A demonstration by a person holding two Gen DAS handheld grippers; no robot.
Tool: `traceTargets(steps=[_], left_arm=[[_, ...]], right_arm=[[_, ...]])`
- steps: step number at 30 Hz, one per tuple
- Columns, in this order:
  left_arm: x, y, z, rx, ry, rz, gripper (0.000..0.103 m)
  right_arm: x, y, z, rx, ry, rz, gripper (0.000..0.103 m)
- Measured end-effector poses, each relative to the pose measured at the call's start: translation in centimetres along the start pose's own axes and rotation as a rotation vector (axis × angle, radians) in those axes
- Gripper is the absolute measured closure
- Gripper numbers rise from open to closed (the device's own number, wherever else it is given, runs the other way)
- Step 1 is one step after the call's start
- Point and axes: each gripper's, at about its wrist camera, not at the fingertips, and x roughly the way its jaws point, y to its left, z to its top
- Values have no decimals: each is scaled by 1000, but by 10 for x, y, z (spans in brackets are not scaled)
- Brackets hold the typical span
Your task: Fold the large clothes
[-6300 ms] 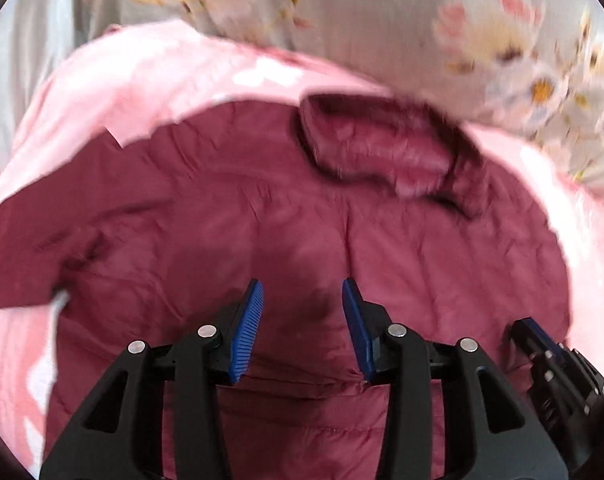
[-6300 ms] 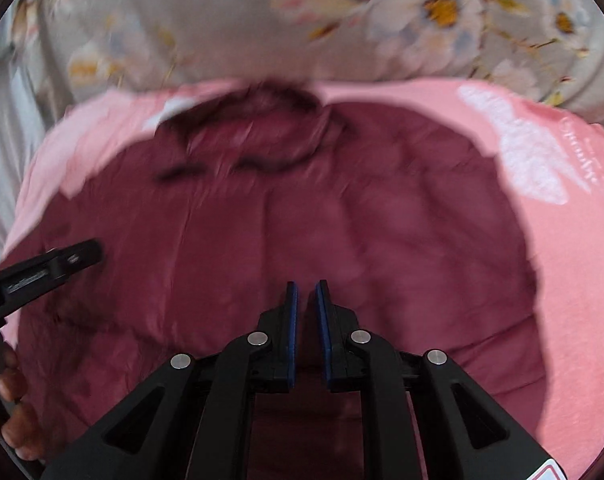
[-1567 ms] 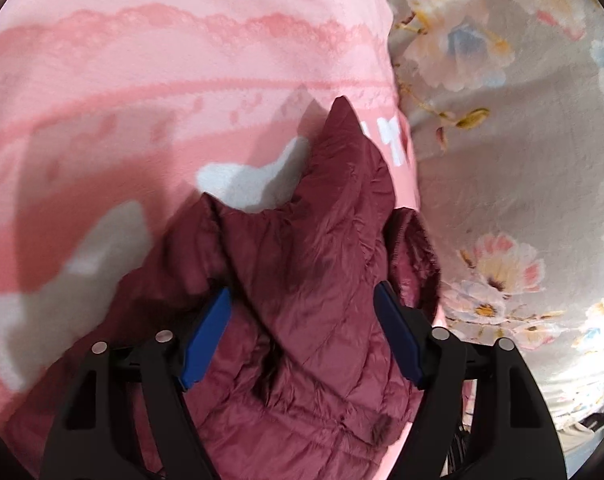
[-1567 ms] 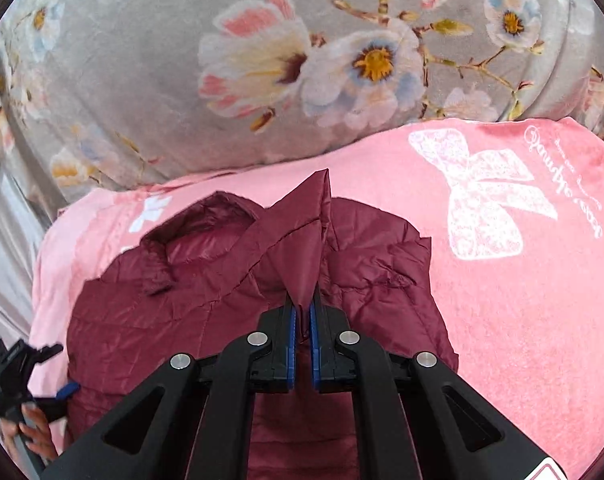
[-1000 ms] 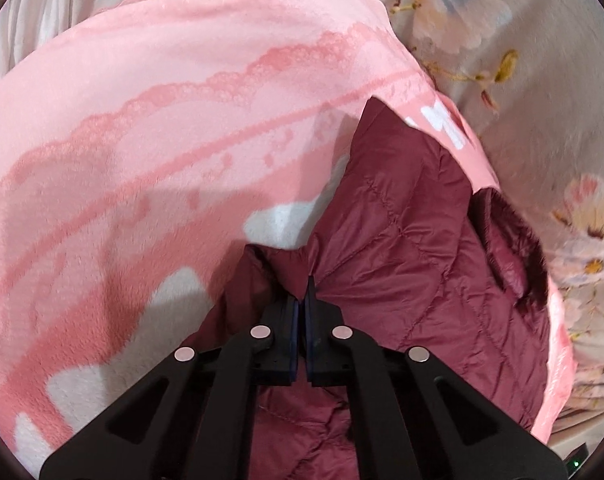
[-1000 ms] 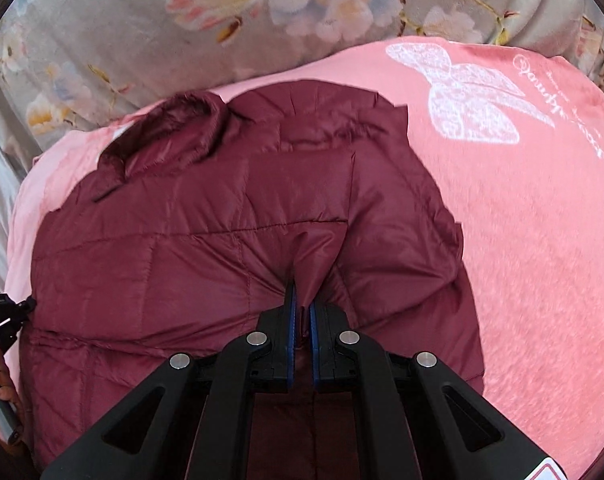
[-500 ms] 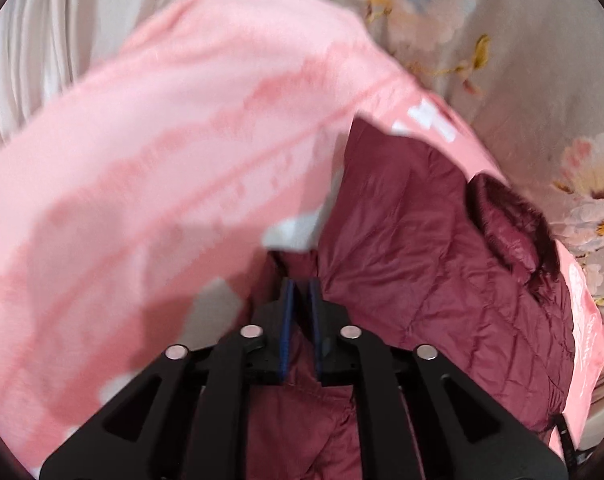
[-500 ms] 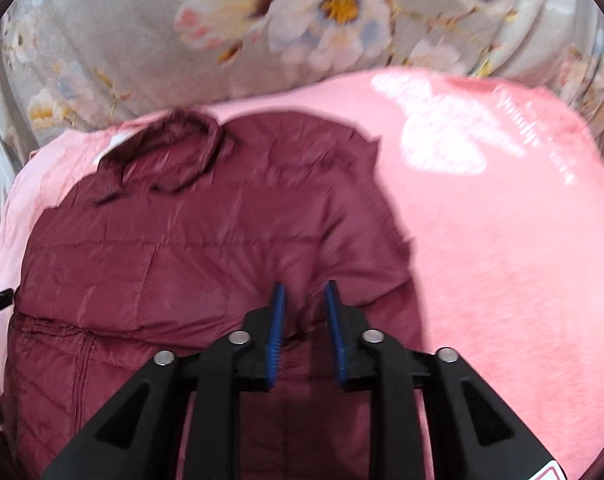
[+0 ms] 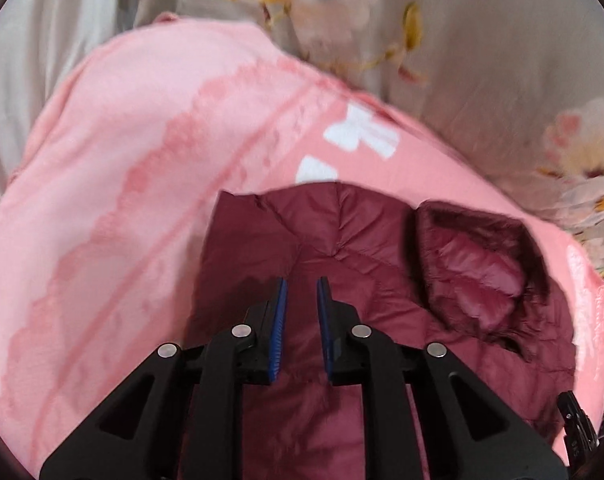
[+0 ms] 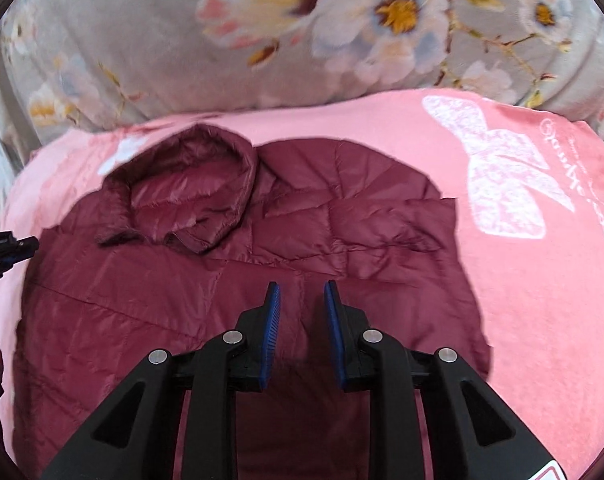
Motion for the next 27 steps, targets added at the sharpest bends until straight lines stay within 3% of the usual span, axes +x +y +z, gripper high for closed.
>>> traceTargets(steps=[5,14,19,22,24,27], left_arm=[[37,12,-14,-9,36,32,89],[40,4,-35,98,-57,99,88],[31,2,-31,116,-28,125,88],[2,-2,-24,94,-43,30,77],[-9,-13,-18,83,-47,-44,46],[-8,-38,-10,57,9,-195,41]], right_arm=[[24,-4,-9,-27,18,-48,86],[30,-12,-17,-22,-4,-35,88],[16,-18,-12,-4,1,-70,84],[-7,-18,1,19,-59,-55,77],[-10,-15,13,52,-57,17,74],[1,-3,30,95,-17,144,64]])
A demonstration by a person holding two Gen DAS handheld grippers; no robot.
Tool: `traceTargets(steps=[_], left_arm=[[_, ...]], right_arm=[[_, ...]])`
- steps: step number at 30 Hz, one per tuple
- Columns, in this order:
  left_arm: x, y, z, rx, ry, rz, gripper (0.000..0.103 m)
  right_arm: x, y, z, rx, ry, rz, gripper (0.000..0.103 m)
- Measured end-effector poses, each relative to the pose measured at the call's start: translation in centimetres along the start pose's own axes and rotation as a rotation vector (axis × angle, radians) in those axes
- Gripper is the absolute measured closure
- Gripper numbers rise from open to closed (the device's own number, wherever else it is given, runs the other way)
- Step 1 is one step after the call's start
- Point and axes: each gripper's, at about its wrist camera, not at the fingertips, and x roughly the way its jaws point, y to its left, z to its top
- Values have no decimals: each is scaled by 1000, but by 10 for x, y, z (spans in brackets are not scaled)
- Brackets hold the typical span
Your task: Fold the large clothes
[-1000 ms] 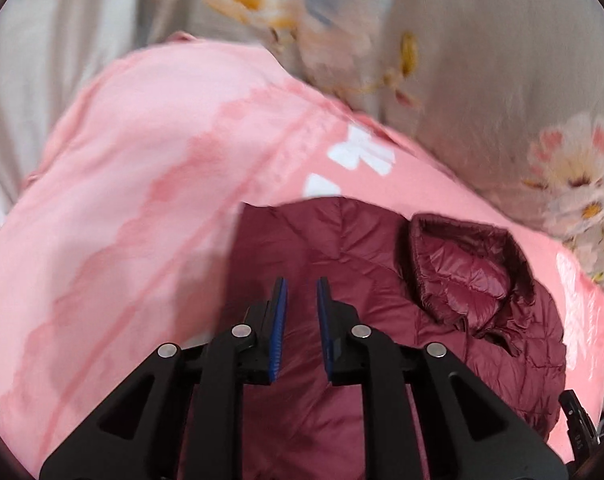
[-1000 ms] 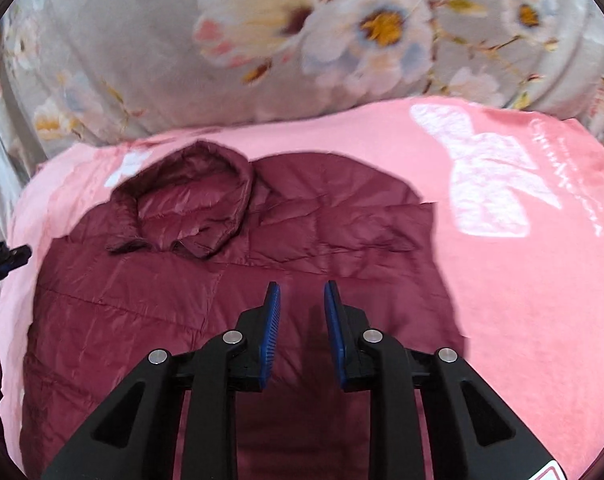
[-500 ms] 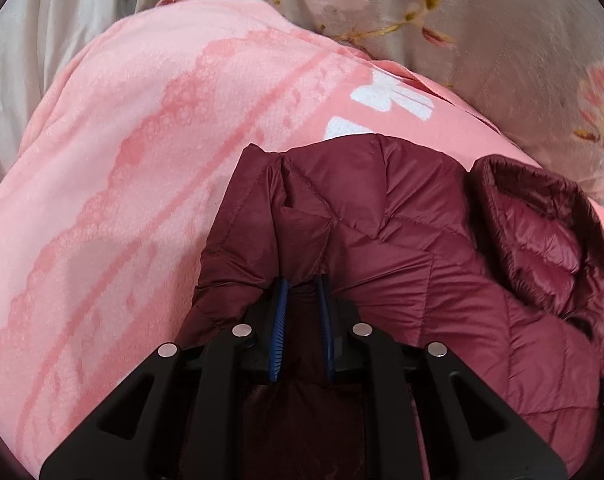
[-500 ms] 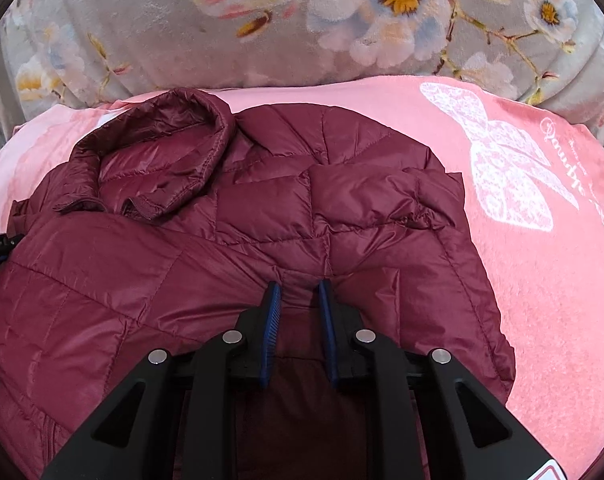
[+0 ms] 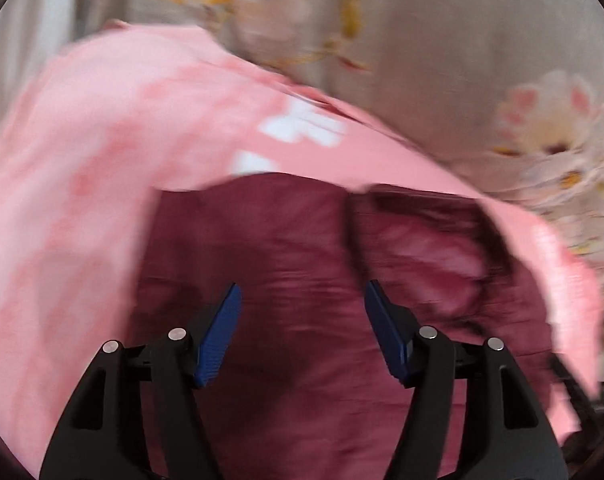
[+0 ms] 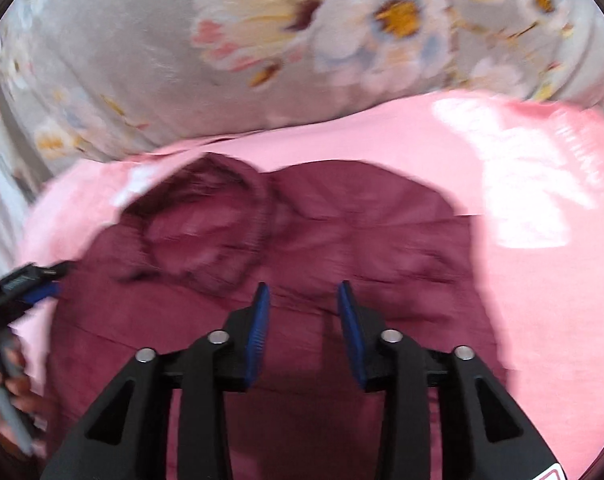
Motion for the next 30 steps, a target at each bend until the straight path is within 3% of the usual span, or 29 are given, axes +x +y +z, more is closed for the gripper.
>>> traceTargets(steps=[1,7,8,9,11,12,14,17,23,30], left_arm=[[12,-8,4,-22,47,-56,41],[67,-19,6,-198,199,-202,46],[72,-18,5,-212,210,-208,58],[77,-18,3,-222,225,-210,76],[82,-19,0,-231,250,-211,91],[81,-19,-2,-220,246,-212,94],[72,-24,-4,-152,210,-181,95],[60,-28,-8,-41,160,-120,95],[74,-28,-23,9,148,-85,94],[74,-26,-28,50,114,-99,93]], right_arm=[[7,4,4,14,18,37,61],[57,16,18,107,91,125,60],[62,13,18,132,100,134,60],[67,10,18,161,109,143,60],[79,8,16,190,142,180,70],[80,11,15,172,151,196,92],[73,19,12,104,121,184,93],[57,29,8,-35,52,90,95],[76,31,-9,-152,75,-21,96],[85,19,-10,-126,82,32,97]])
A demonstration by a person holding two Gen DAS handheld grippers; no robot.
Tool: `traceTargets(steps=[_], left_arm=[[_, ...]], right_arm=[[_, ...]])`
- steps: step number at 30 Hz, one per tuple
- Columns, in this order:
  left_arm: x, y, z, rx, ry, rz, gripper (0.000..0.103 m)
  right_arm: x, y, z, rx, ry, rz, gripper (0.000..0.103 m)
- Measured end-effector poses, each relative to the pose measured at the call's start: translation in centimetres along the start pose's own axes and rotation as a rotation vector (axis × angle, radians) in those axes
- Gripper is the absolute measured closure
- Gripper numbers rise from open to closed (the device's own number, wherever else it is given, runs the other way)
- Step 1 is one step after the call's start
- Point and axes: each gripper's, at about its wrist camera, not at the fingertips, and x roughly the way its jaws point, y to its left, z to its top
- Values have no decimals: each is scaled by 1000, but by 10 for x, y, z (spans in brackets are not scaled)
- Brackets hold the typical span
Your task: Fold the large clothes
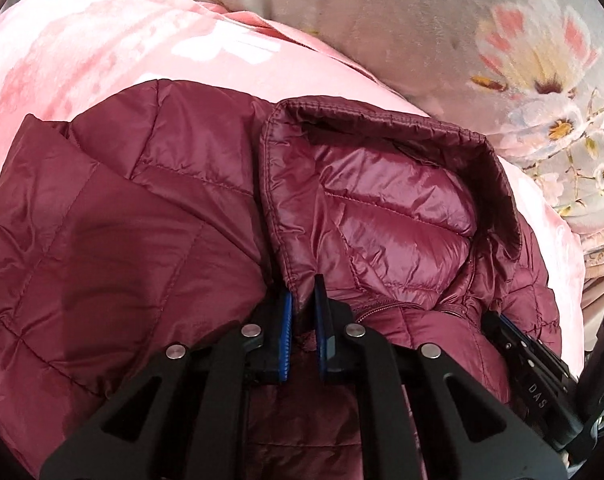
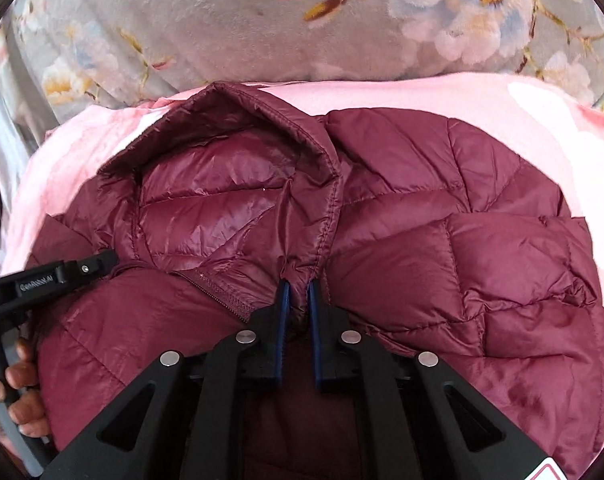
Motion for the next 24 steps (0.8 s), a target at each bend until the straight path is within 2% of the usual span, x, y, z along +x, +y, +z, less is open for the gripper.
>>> traceTargets(steps=[2,5,7,8,9,11,15,17,19,21,24], left_arm=[[-6,4,-1,-3,8,-17,92],[-34,8,3,-15,-12,-37,86],[-55,9,14,-18,-64,-45,78],[-65,9,25,-34,-94,-56,67],[-70,7,36,-54,-111,-71,63],[-72,4,60,-103,-132,-93,63],[-52,-1,101,-187,-114,-95,63],[-32,0,114,-244,-73,-124,63],[-13,4,119,-288,-42,-119,63],[2,8,118,-297,-8,-103,64],[21,13,106,-267,55,-78,66]], right_arm=[[-4,-7,2,35,27,43,95],[-28,-20,10,112,22,78,83],[-44,-28,21,175,-21,129,83],[-47,-31,28,208,-34,154,82],[-48,-33,37,249,-45,188,83],[-43,-32,58,314,-61,239,83],[-25,-19,92,353,-99,212,83],[-14,-16,103,371,-118,202,83],[-2,-15,109,376,-133,174,83],[14,-15,112,371,-104,151,83],[33,-12,104,286,-15,123,83]])
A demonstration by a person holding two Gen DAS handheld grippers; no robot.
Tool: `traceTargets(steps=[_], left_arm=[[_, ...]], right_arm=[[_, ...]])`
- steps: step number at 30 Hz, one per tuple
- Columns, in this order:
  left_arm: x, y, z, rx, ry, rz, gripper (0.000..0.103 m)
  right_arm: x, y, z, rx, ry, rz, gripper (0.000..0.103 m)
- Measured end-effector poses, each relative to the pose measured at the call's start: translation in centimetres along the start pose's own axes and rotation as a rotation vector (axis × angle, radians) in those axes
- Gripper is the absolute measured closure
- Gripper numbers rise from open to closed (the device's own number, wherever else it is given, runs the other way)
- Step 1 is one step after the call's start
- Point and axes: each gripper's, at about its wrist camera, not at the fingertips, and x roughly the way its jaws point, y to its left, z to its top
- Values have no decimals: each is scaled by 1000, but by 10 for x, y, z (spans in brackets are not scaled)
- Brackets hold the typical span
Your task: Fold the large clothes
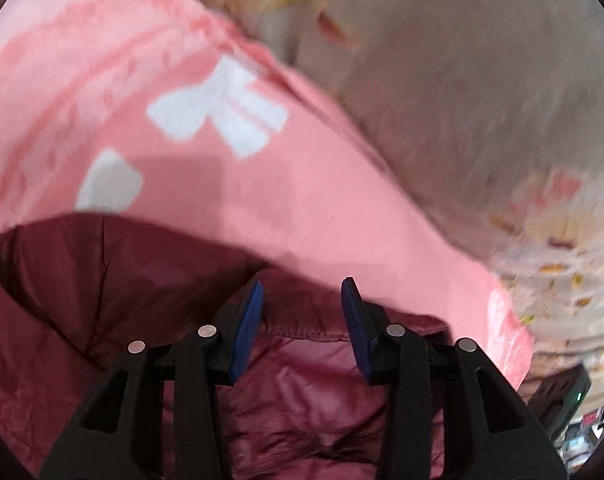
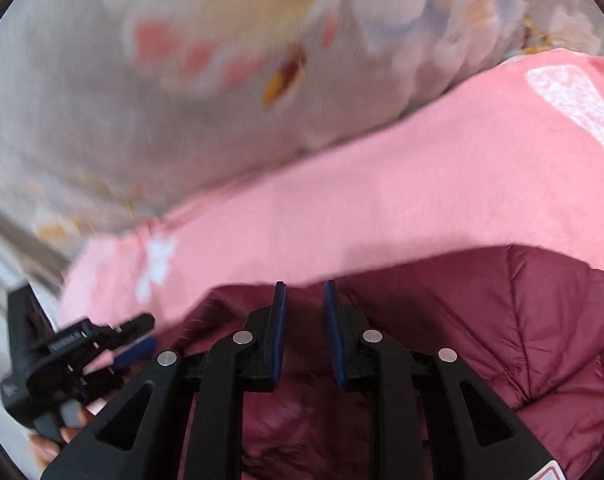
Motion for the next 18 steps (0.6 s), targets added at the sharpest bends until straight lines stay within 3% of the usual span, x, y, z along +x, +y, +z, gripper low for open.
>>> traceTargets(steps=[3,5,8,18], left_arm=[[6,6,-13,86,17,43,71],[10,9,-21,137,23,77,76],[14,11,-29,199,-1,122,84],[21,-8,-63,402,-159,251,84]], right_arm=[[1,0,-12,-111,47,-28,84],[2,-2,-19,-166,56,-82,93],[7,-6,-28,-220,68,-127,98],[15,7,-51,-389,-2,-274,99]])
